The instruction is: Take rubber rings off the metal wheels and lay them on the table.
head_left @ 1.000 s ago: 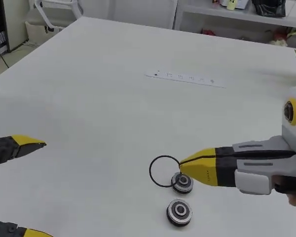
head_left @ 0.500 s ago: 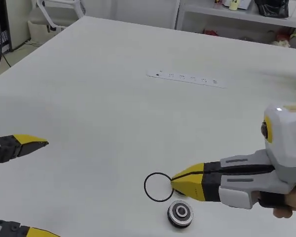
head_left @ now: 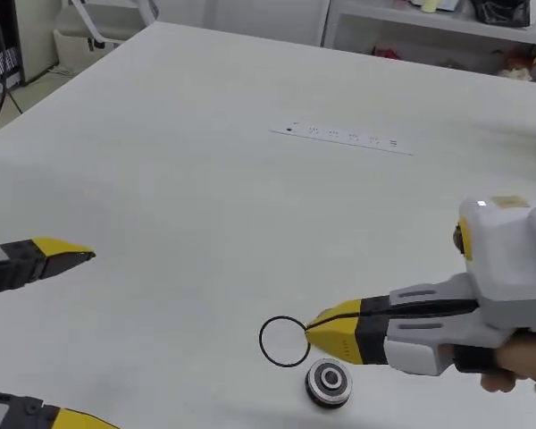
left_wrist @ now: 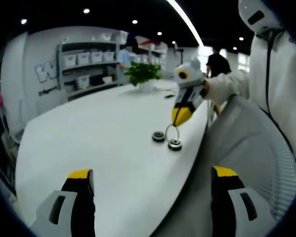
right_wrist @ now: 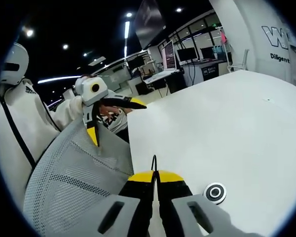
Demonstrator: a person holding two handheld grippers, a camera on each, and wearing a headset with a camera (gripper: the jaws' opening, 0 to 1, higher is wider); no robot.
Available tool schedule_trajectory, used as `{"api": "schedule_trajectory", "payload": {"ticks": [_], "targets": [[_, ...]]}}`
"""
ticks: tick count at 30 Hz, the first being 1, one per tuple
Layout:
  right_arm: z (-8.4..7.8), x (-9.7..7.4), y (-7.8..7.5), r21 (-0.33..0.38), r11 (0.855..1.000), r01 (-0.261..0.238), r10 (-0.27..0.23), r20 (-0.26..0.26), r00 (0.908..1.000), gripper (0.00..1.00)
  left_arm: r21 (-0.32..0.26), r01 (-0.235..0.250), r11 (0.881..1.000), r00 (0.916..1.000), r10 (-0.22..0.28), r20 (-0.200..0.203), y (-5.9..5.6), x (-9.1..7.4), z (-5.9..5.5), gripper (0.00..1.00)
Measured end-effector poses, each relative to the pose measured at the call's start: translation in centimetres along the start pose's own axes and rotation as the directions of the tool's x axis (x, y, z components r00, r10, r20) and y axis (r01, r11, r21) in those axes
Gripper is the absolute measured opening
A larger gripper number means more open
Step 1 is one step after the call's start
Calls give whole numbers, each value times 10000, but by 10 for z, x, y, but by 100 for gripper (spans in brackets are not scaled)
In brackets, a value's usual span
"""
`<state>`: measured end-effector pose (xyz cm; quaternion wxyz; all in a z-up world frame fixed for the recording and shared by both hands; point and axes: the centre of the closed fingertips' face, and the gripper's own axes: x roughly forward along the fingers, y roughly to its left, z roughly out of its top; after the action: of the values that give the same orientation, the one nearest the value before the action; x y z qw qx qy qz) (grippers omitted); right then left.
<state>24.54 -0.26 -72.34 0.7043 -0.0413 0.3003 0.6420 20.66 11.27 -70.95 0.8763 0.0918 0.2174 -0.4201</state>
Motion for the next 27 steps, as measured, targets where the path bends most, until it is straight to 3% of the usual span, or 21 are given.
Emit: {"api": "schedule_trajectory", "payload": {"ticks": [12,17,27], "targets": [[-10,17,0,-88,9998,-197,193,-402,9990,0,-43,-43,10000,10000,43,-24,0,-1,-1,100],[-17,24,-8,-88,9999,-80,76,-528,9986,0,-52,-90,9999,10000,90,-1,0,-2,-1,100],[-25,35,-22,645,9979,64,-31,-507,9987,0,-90,-151,9998,9999,151,43,1,-3,1,100]]}}
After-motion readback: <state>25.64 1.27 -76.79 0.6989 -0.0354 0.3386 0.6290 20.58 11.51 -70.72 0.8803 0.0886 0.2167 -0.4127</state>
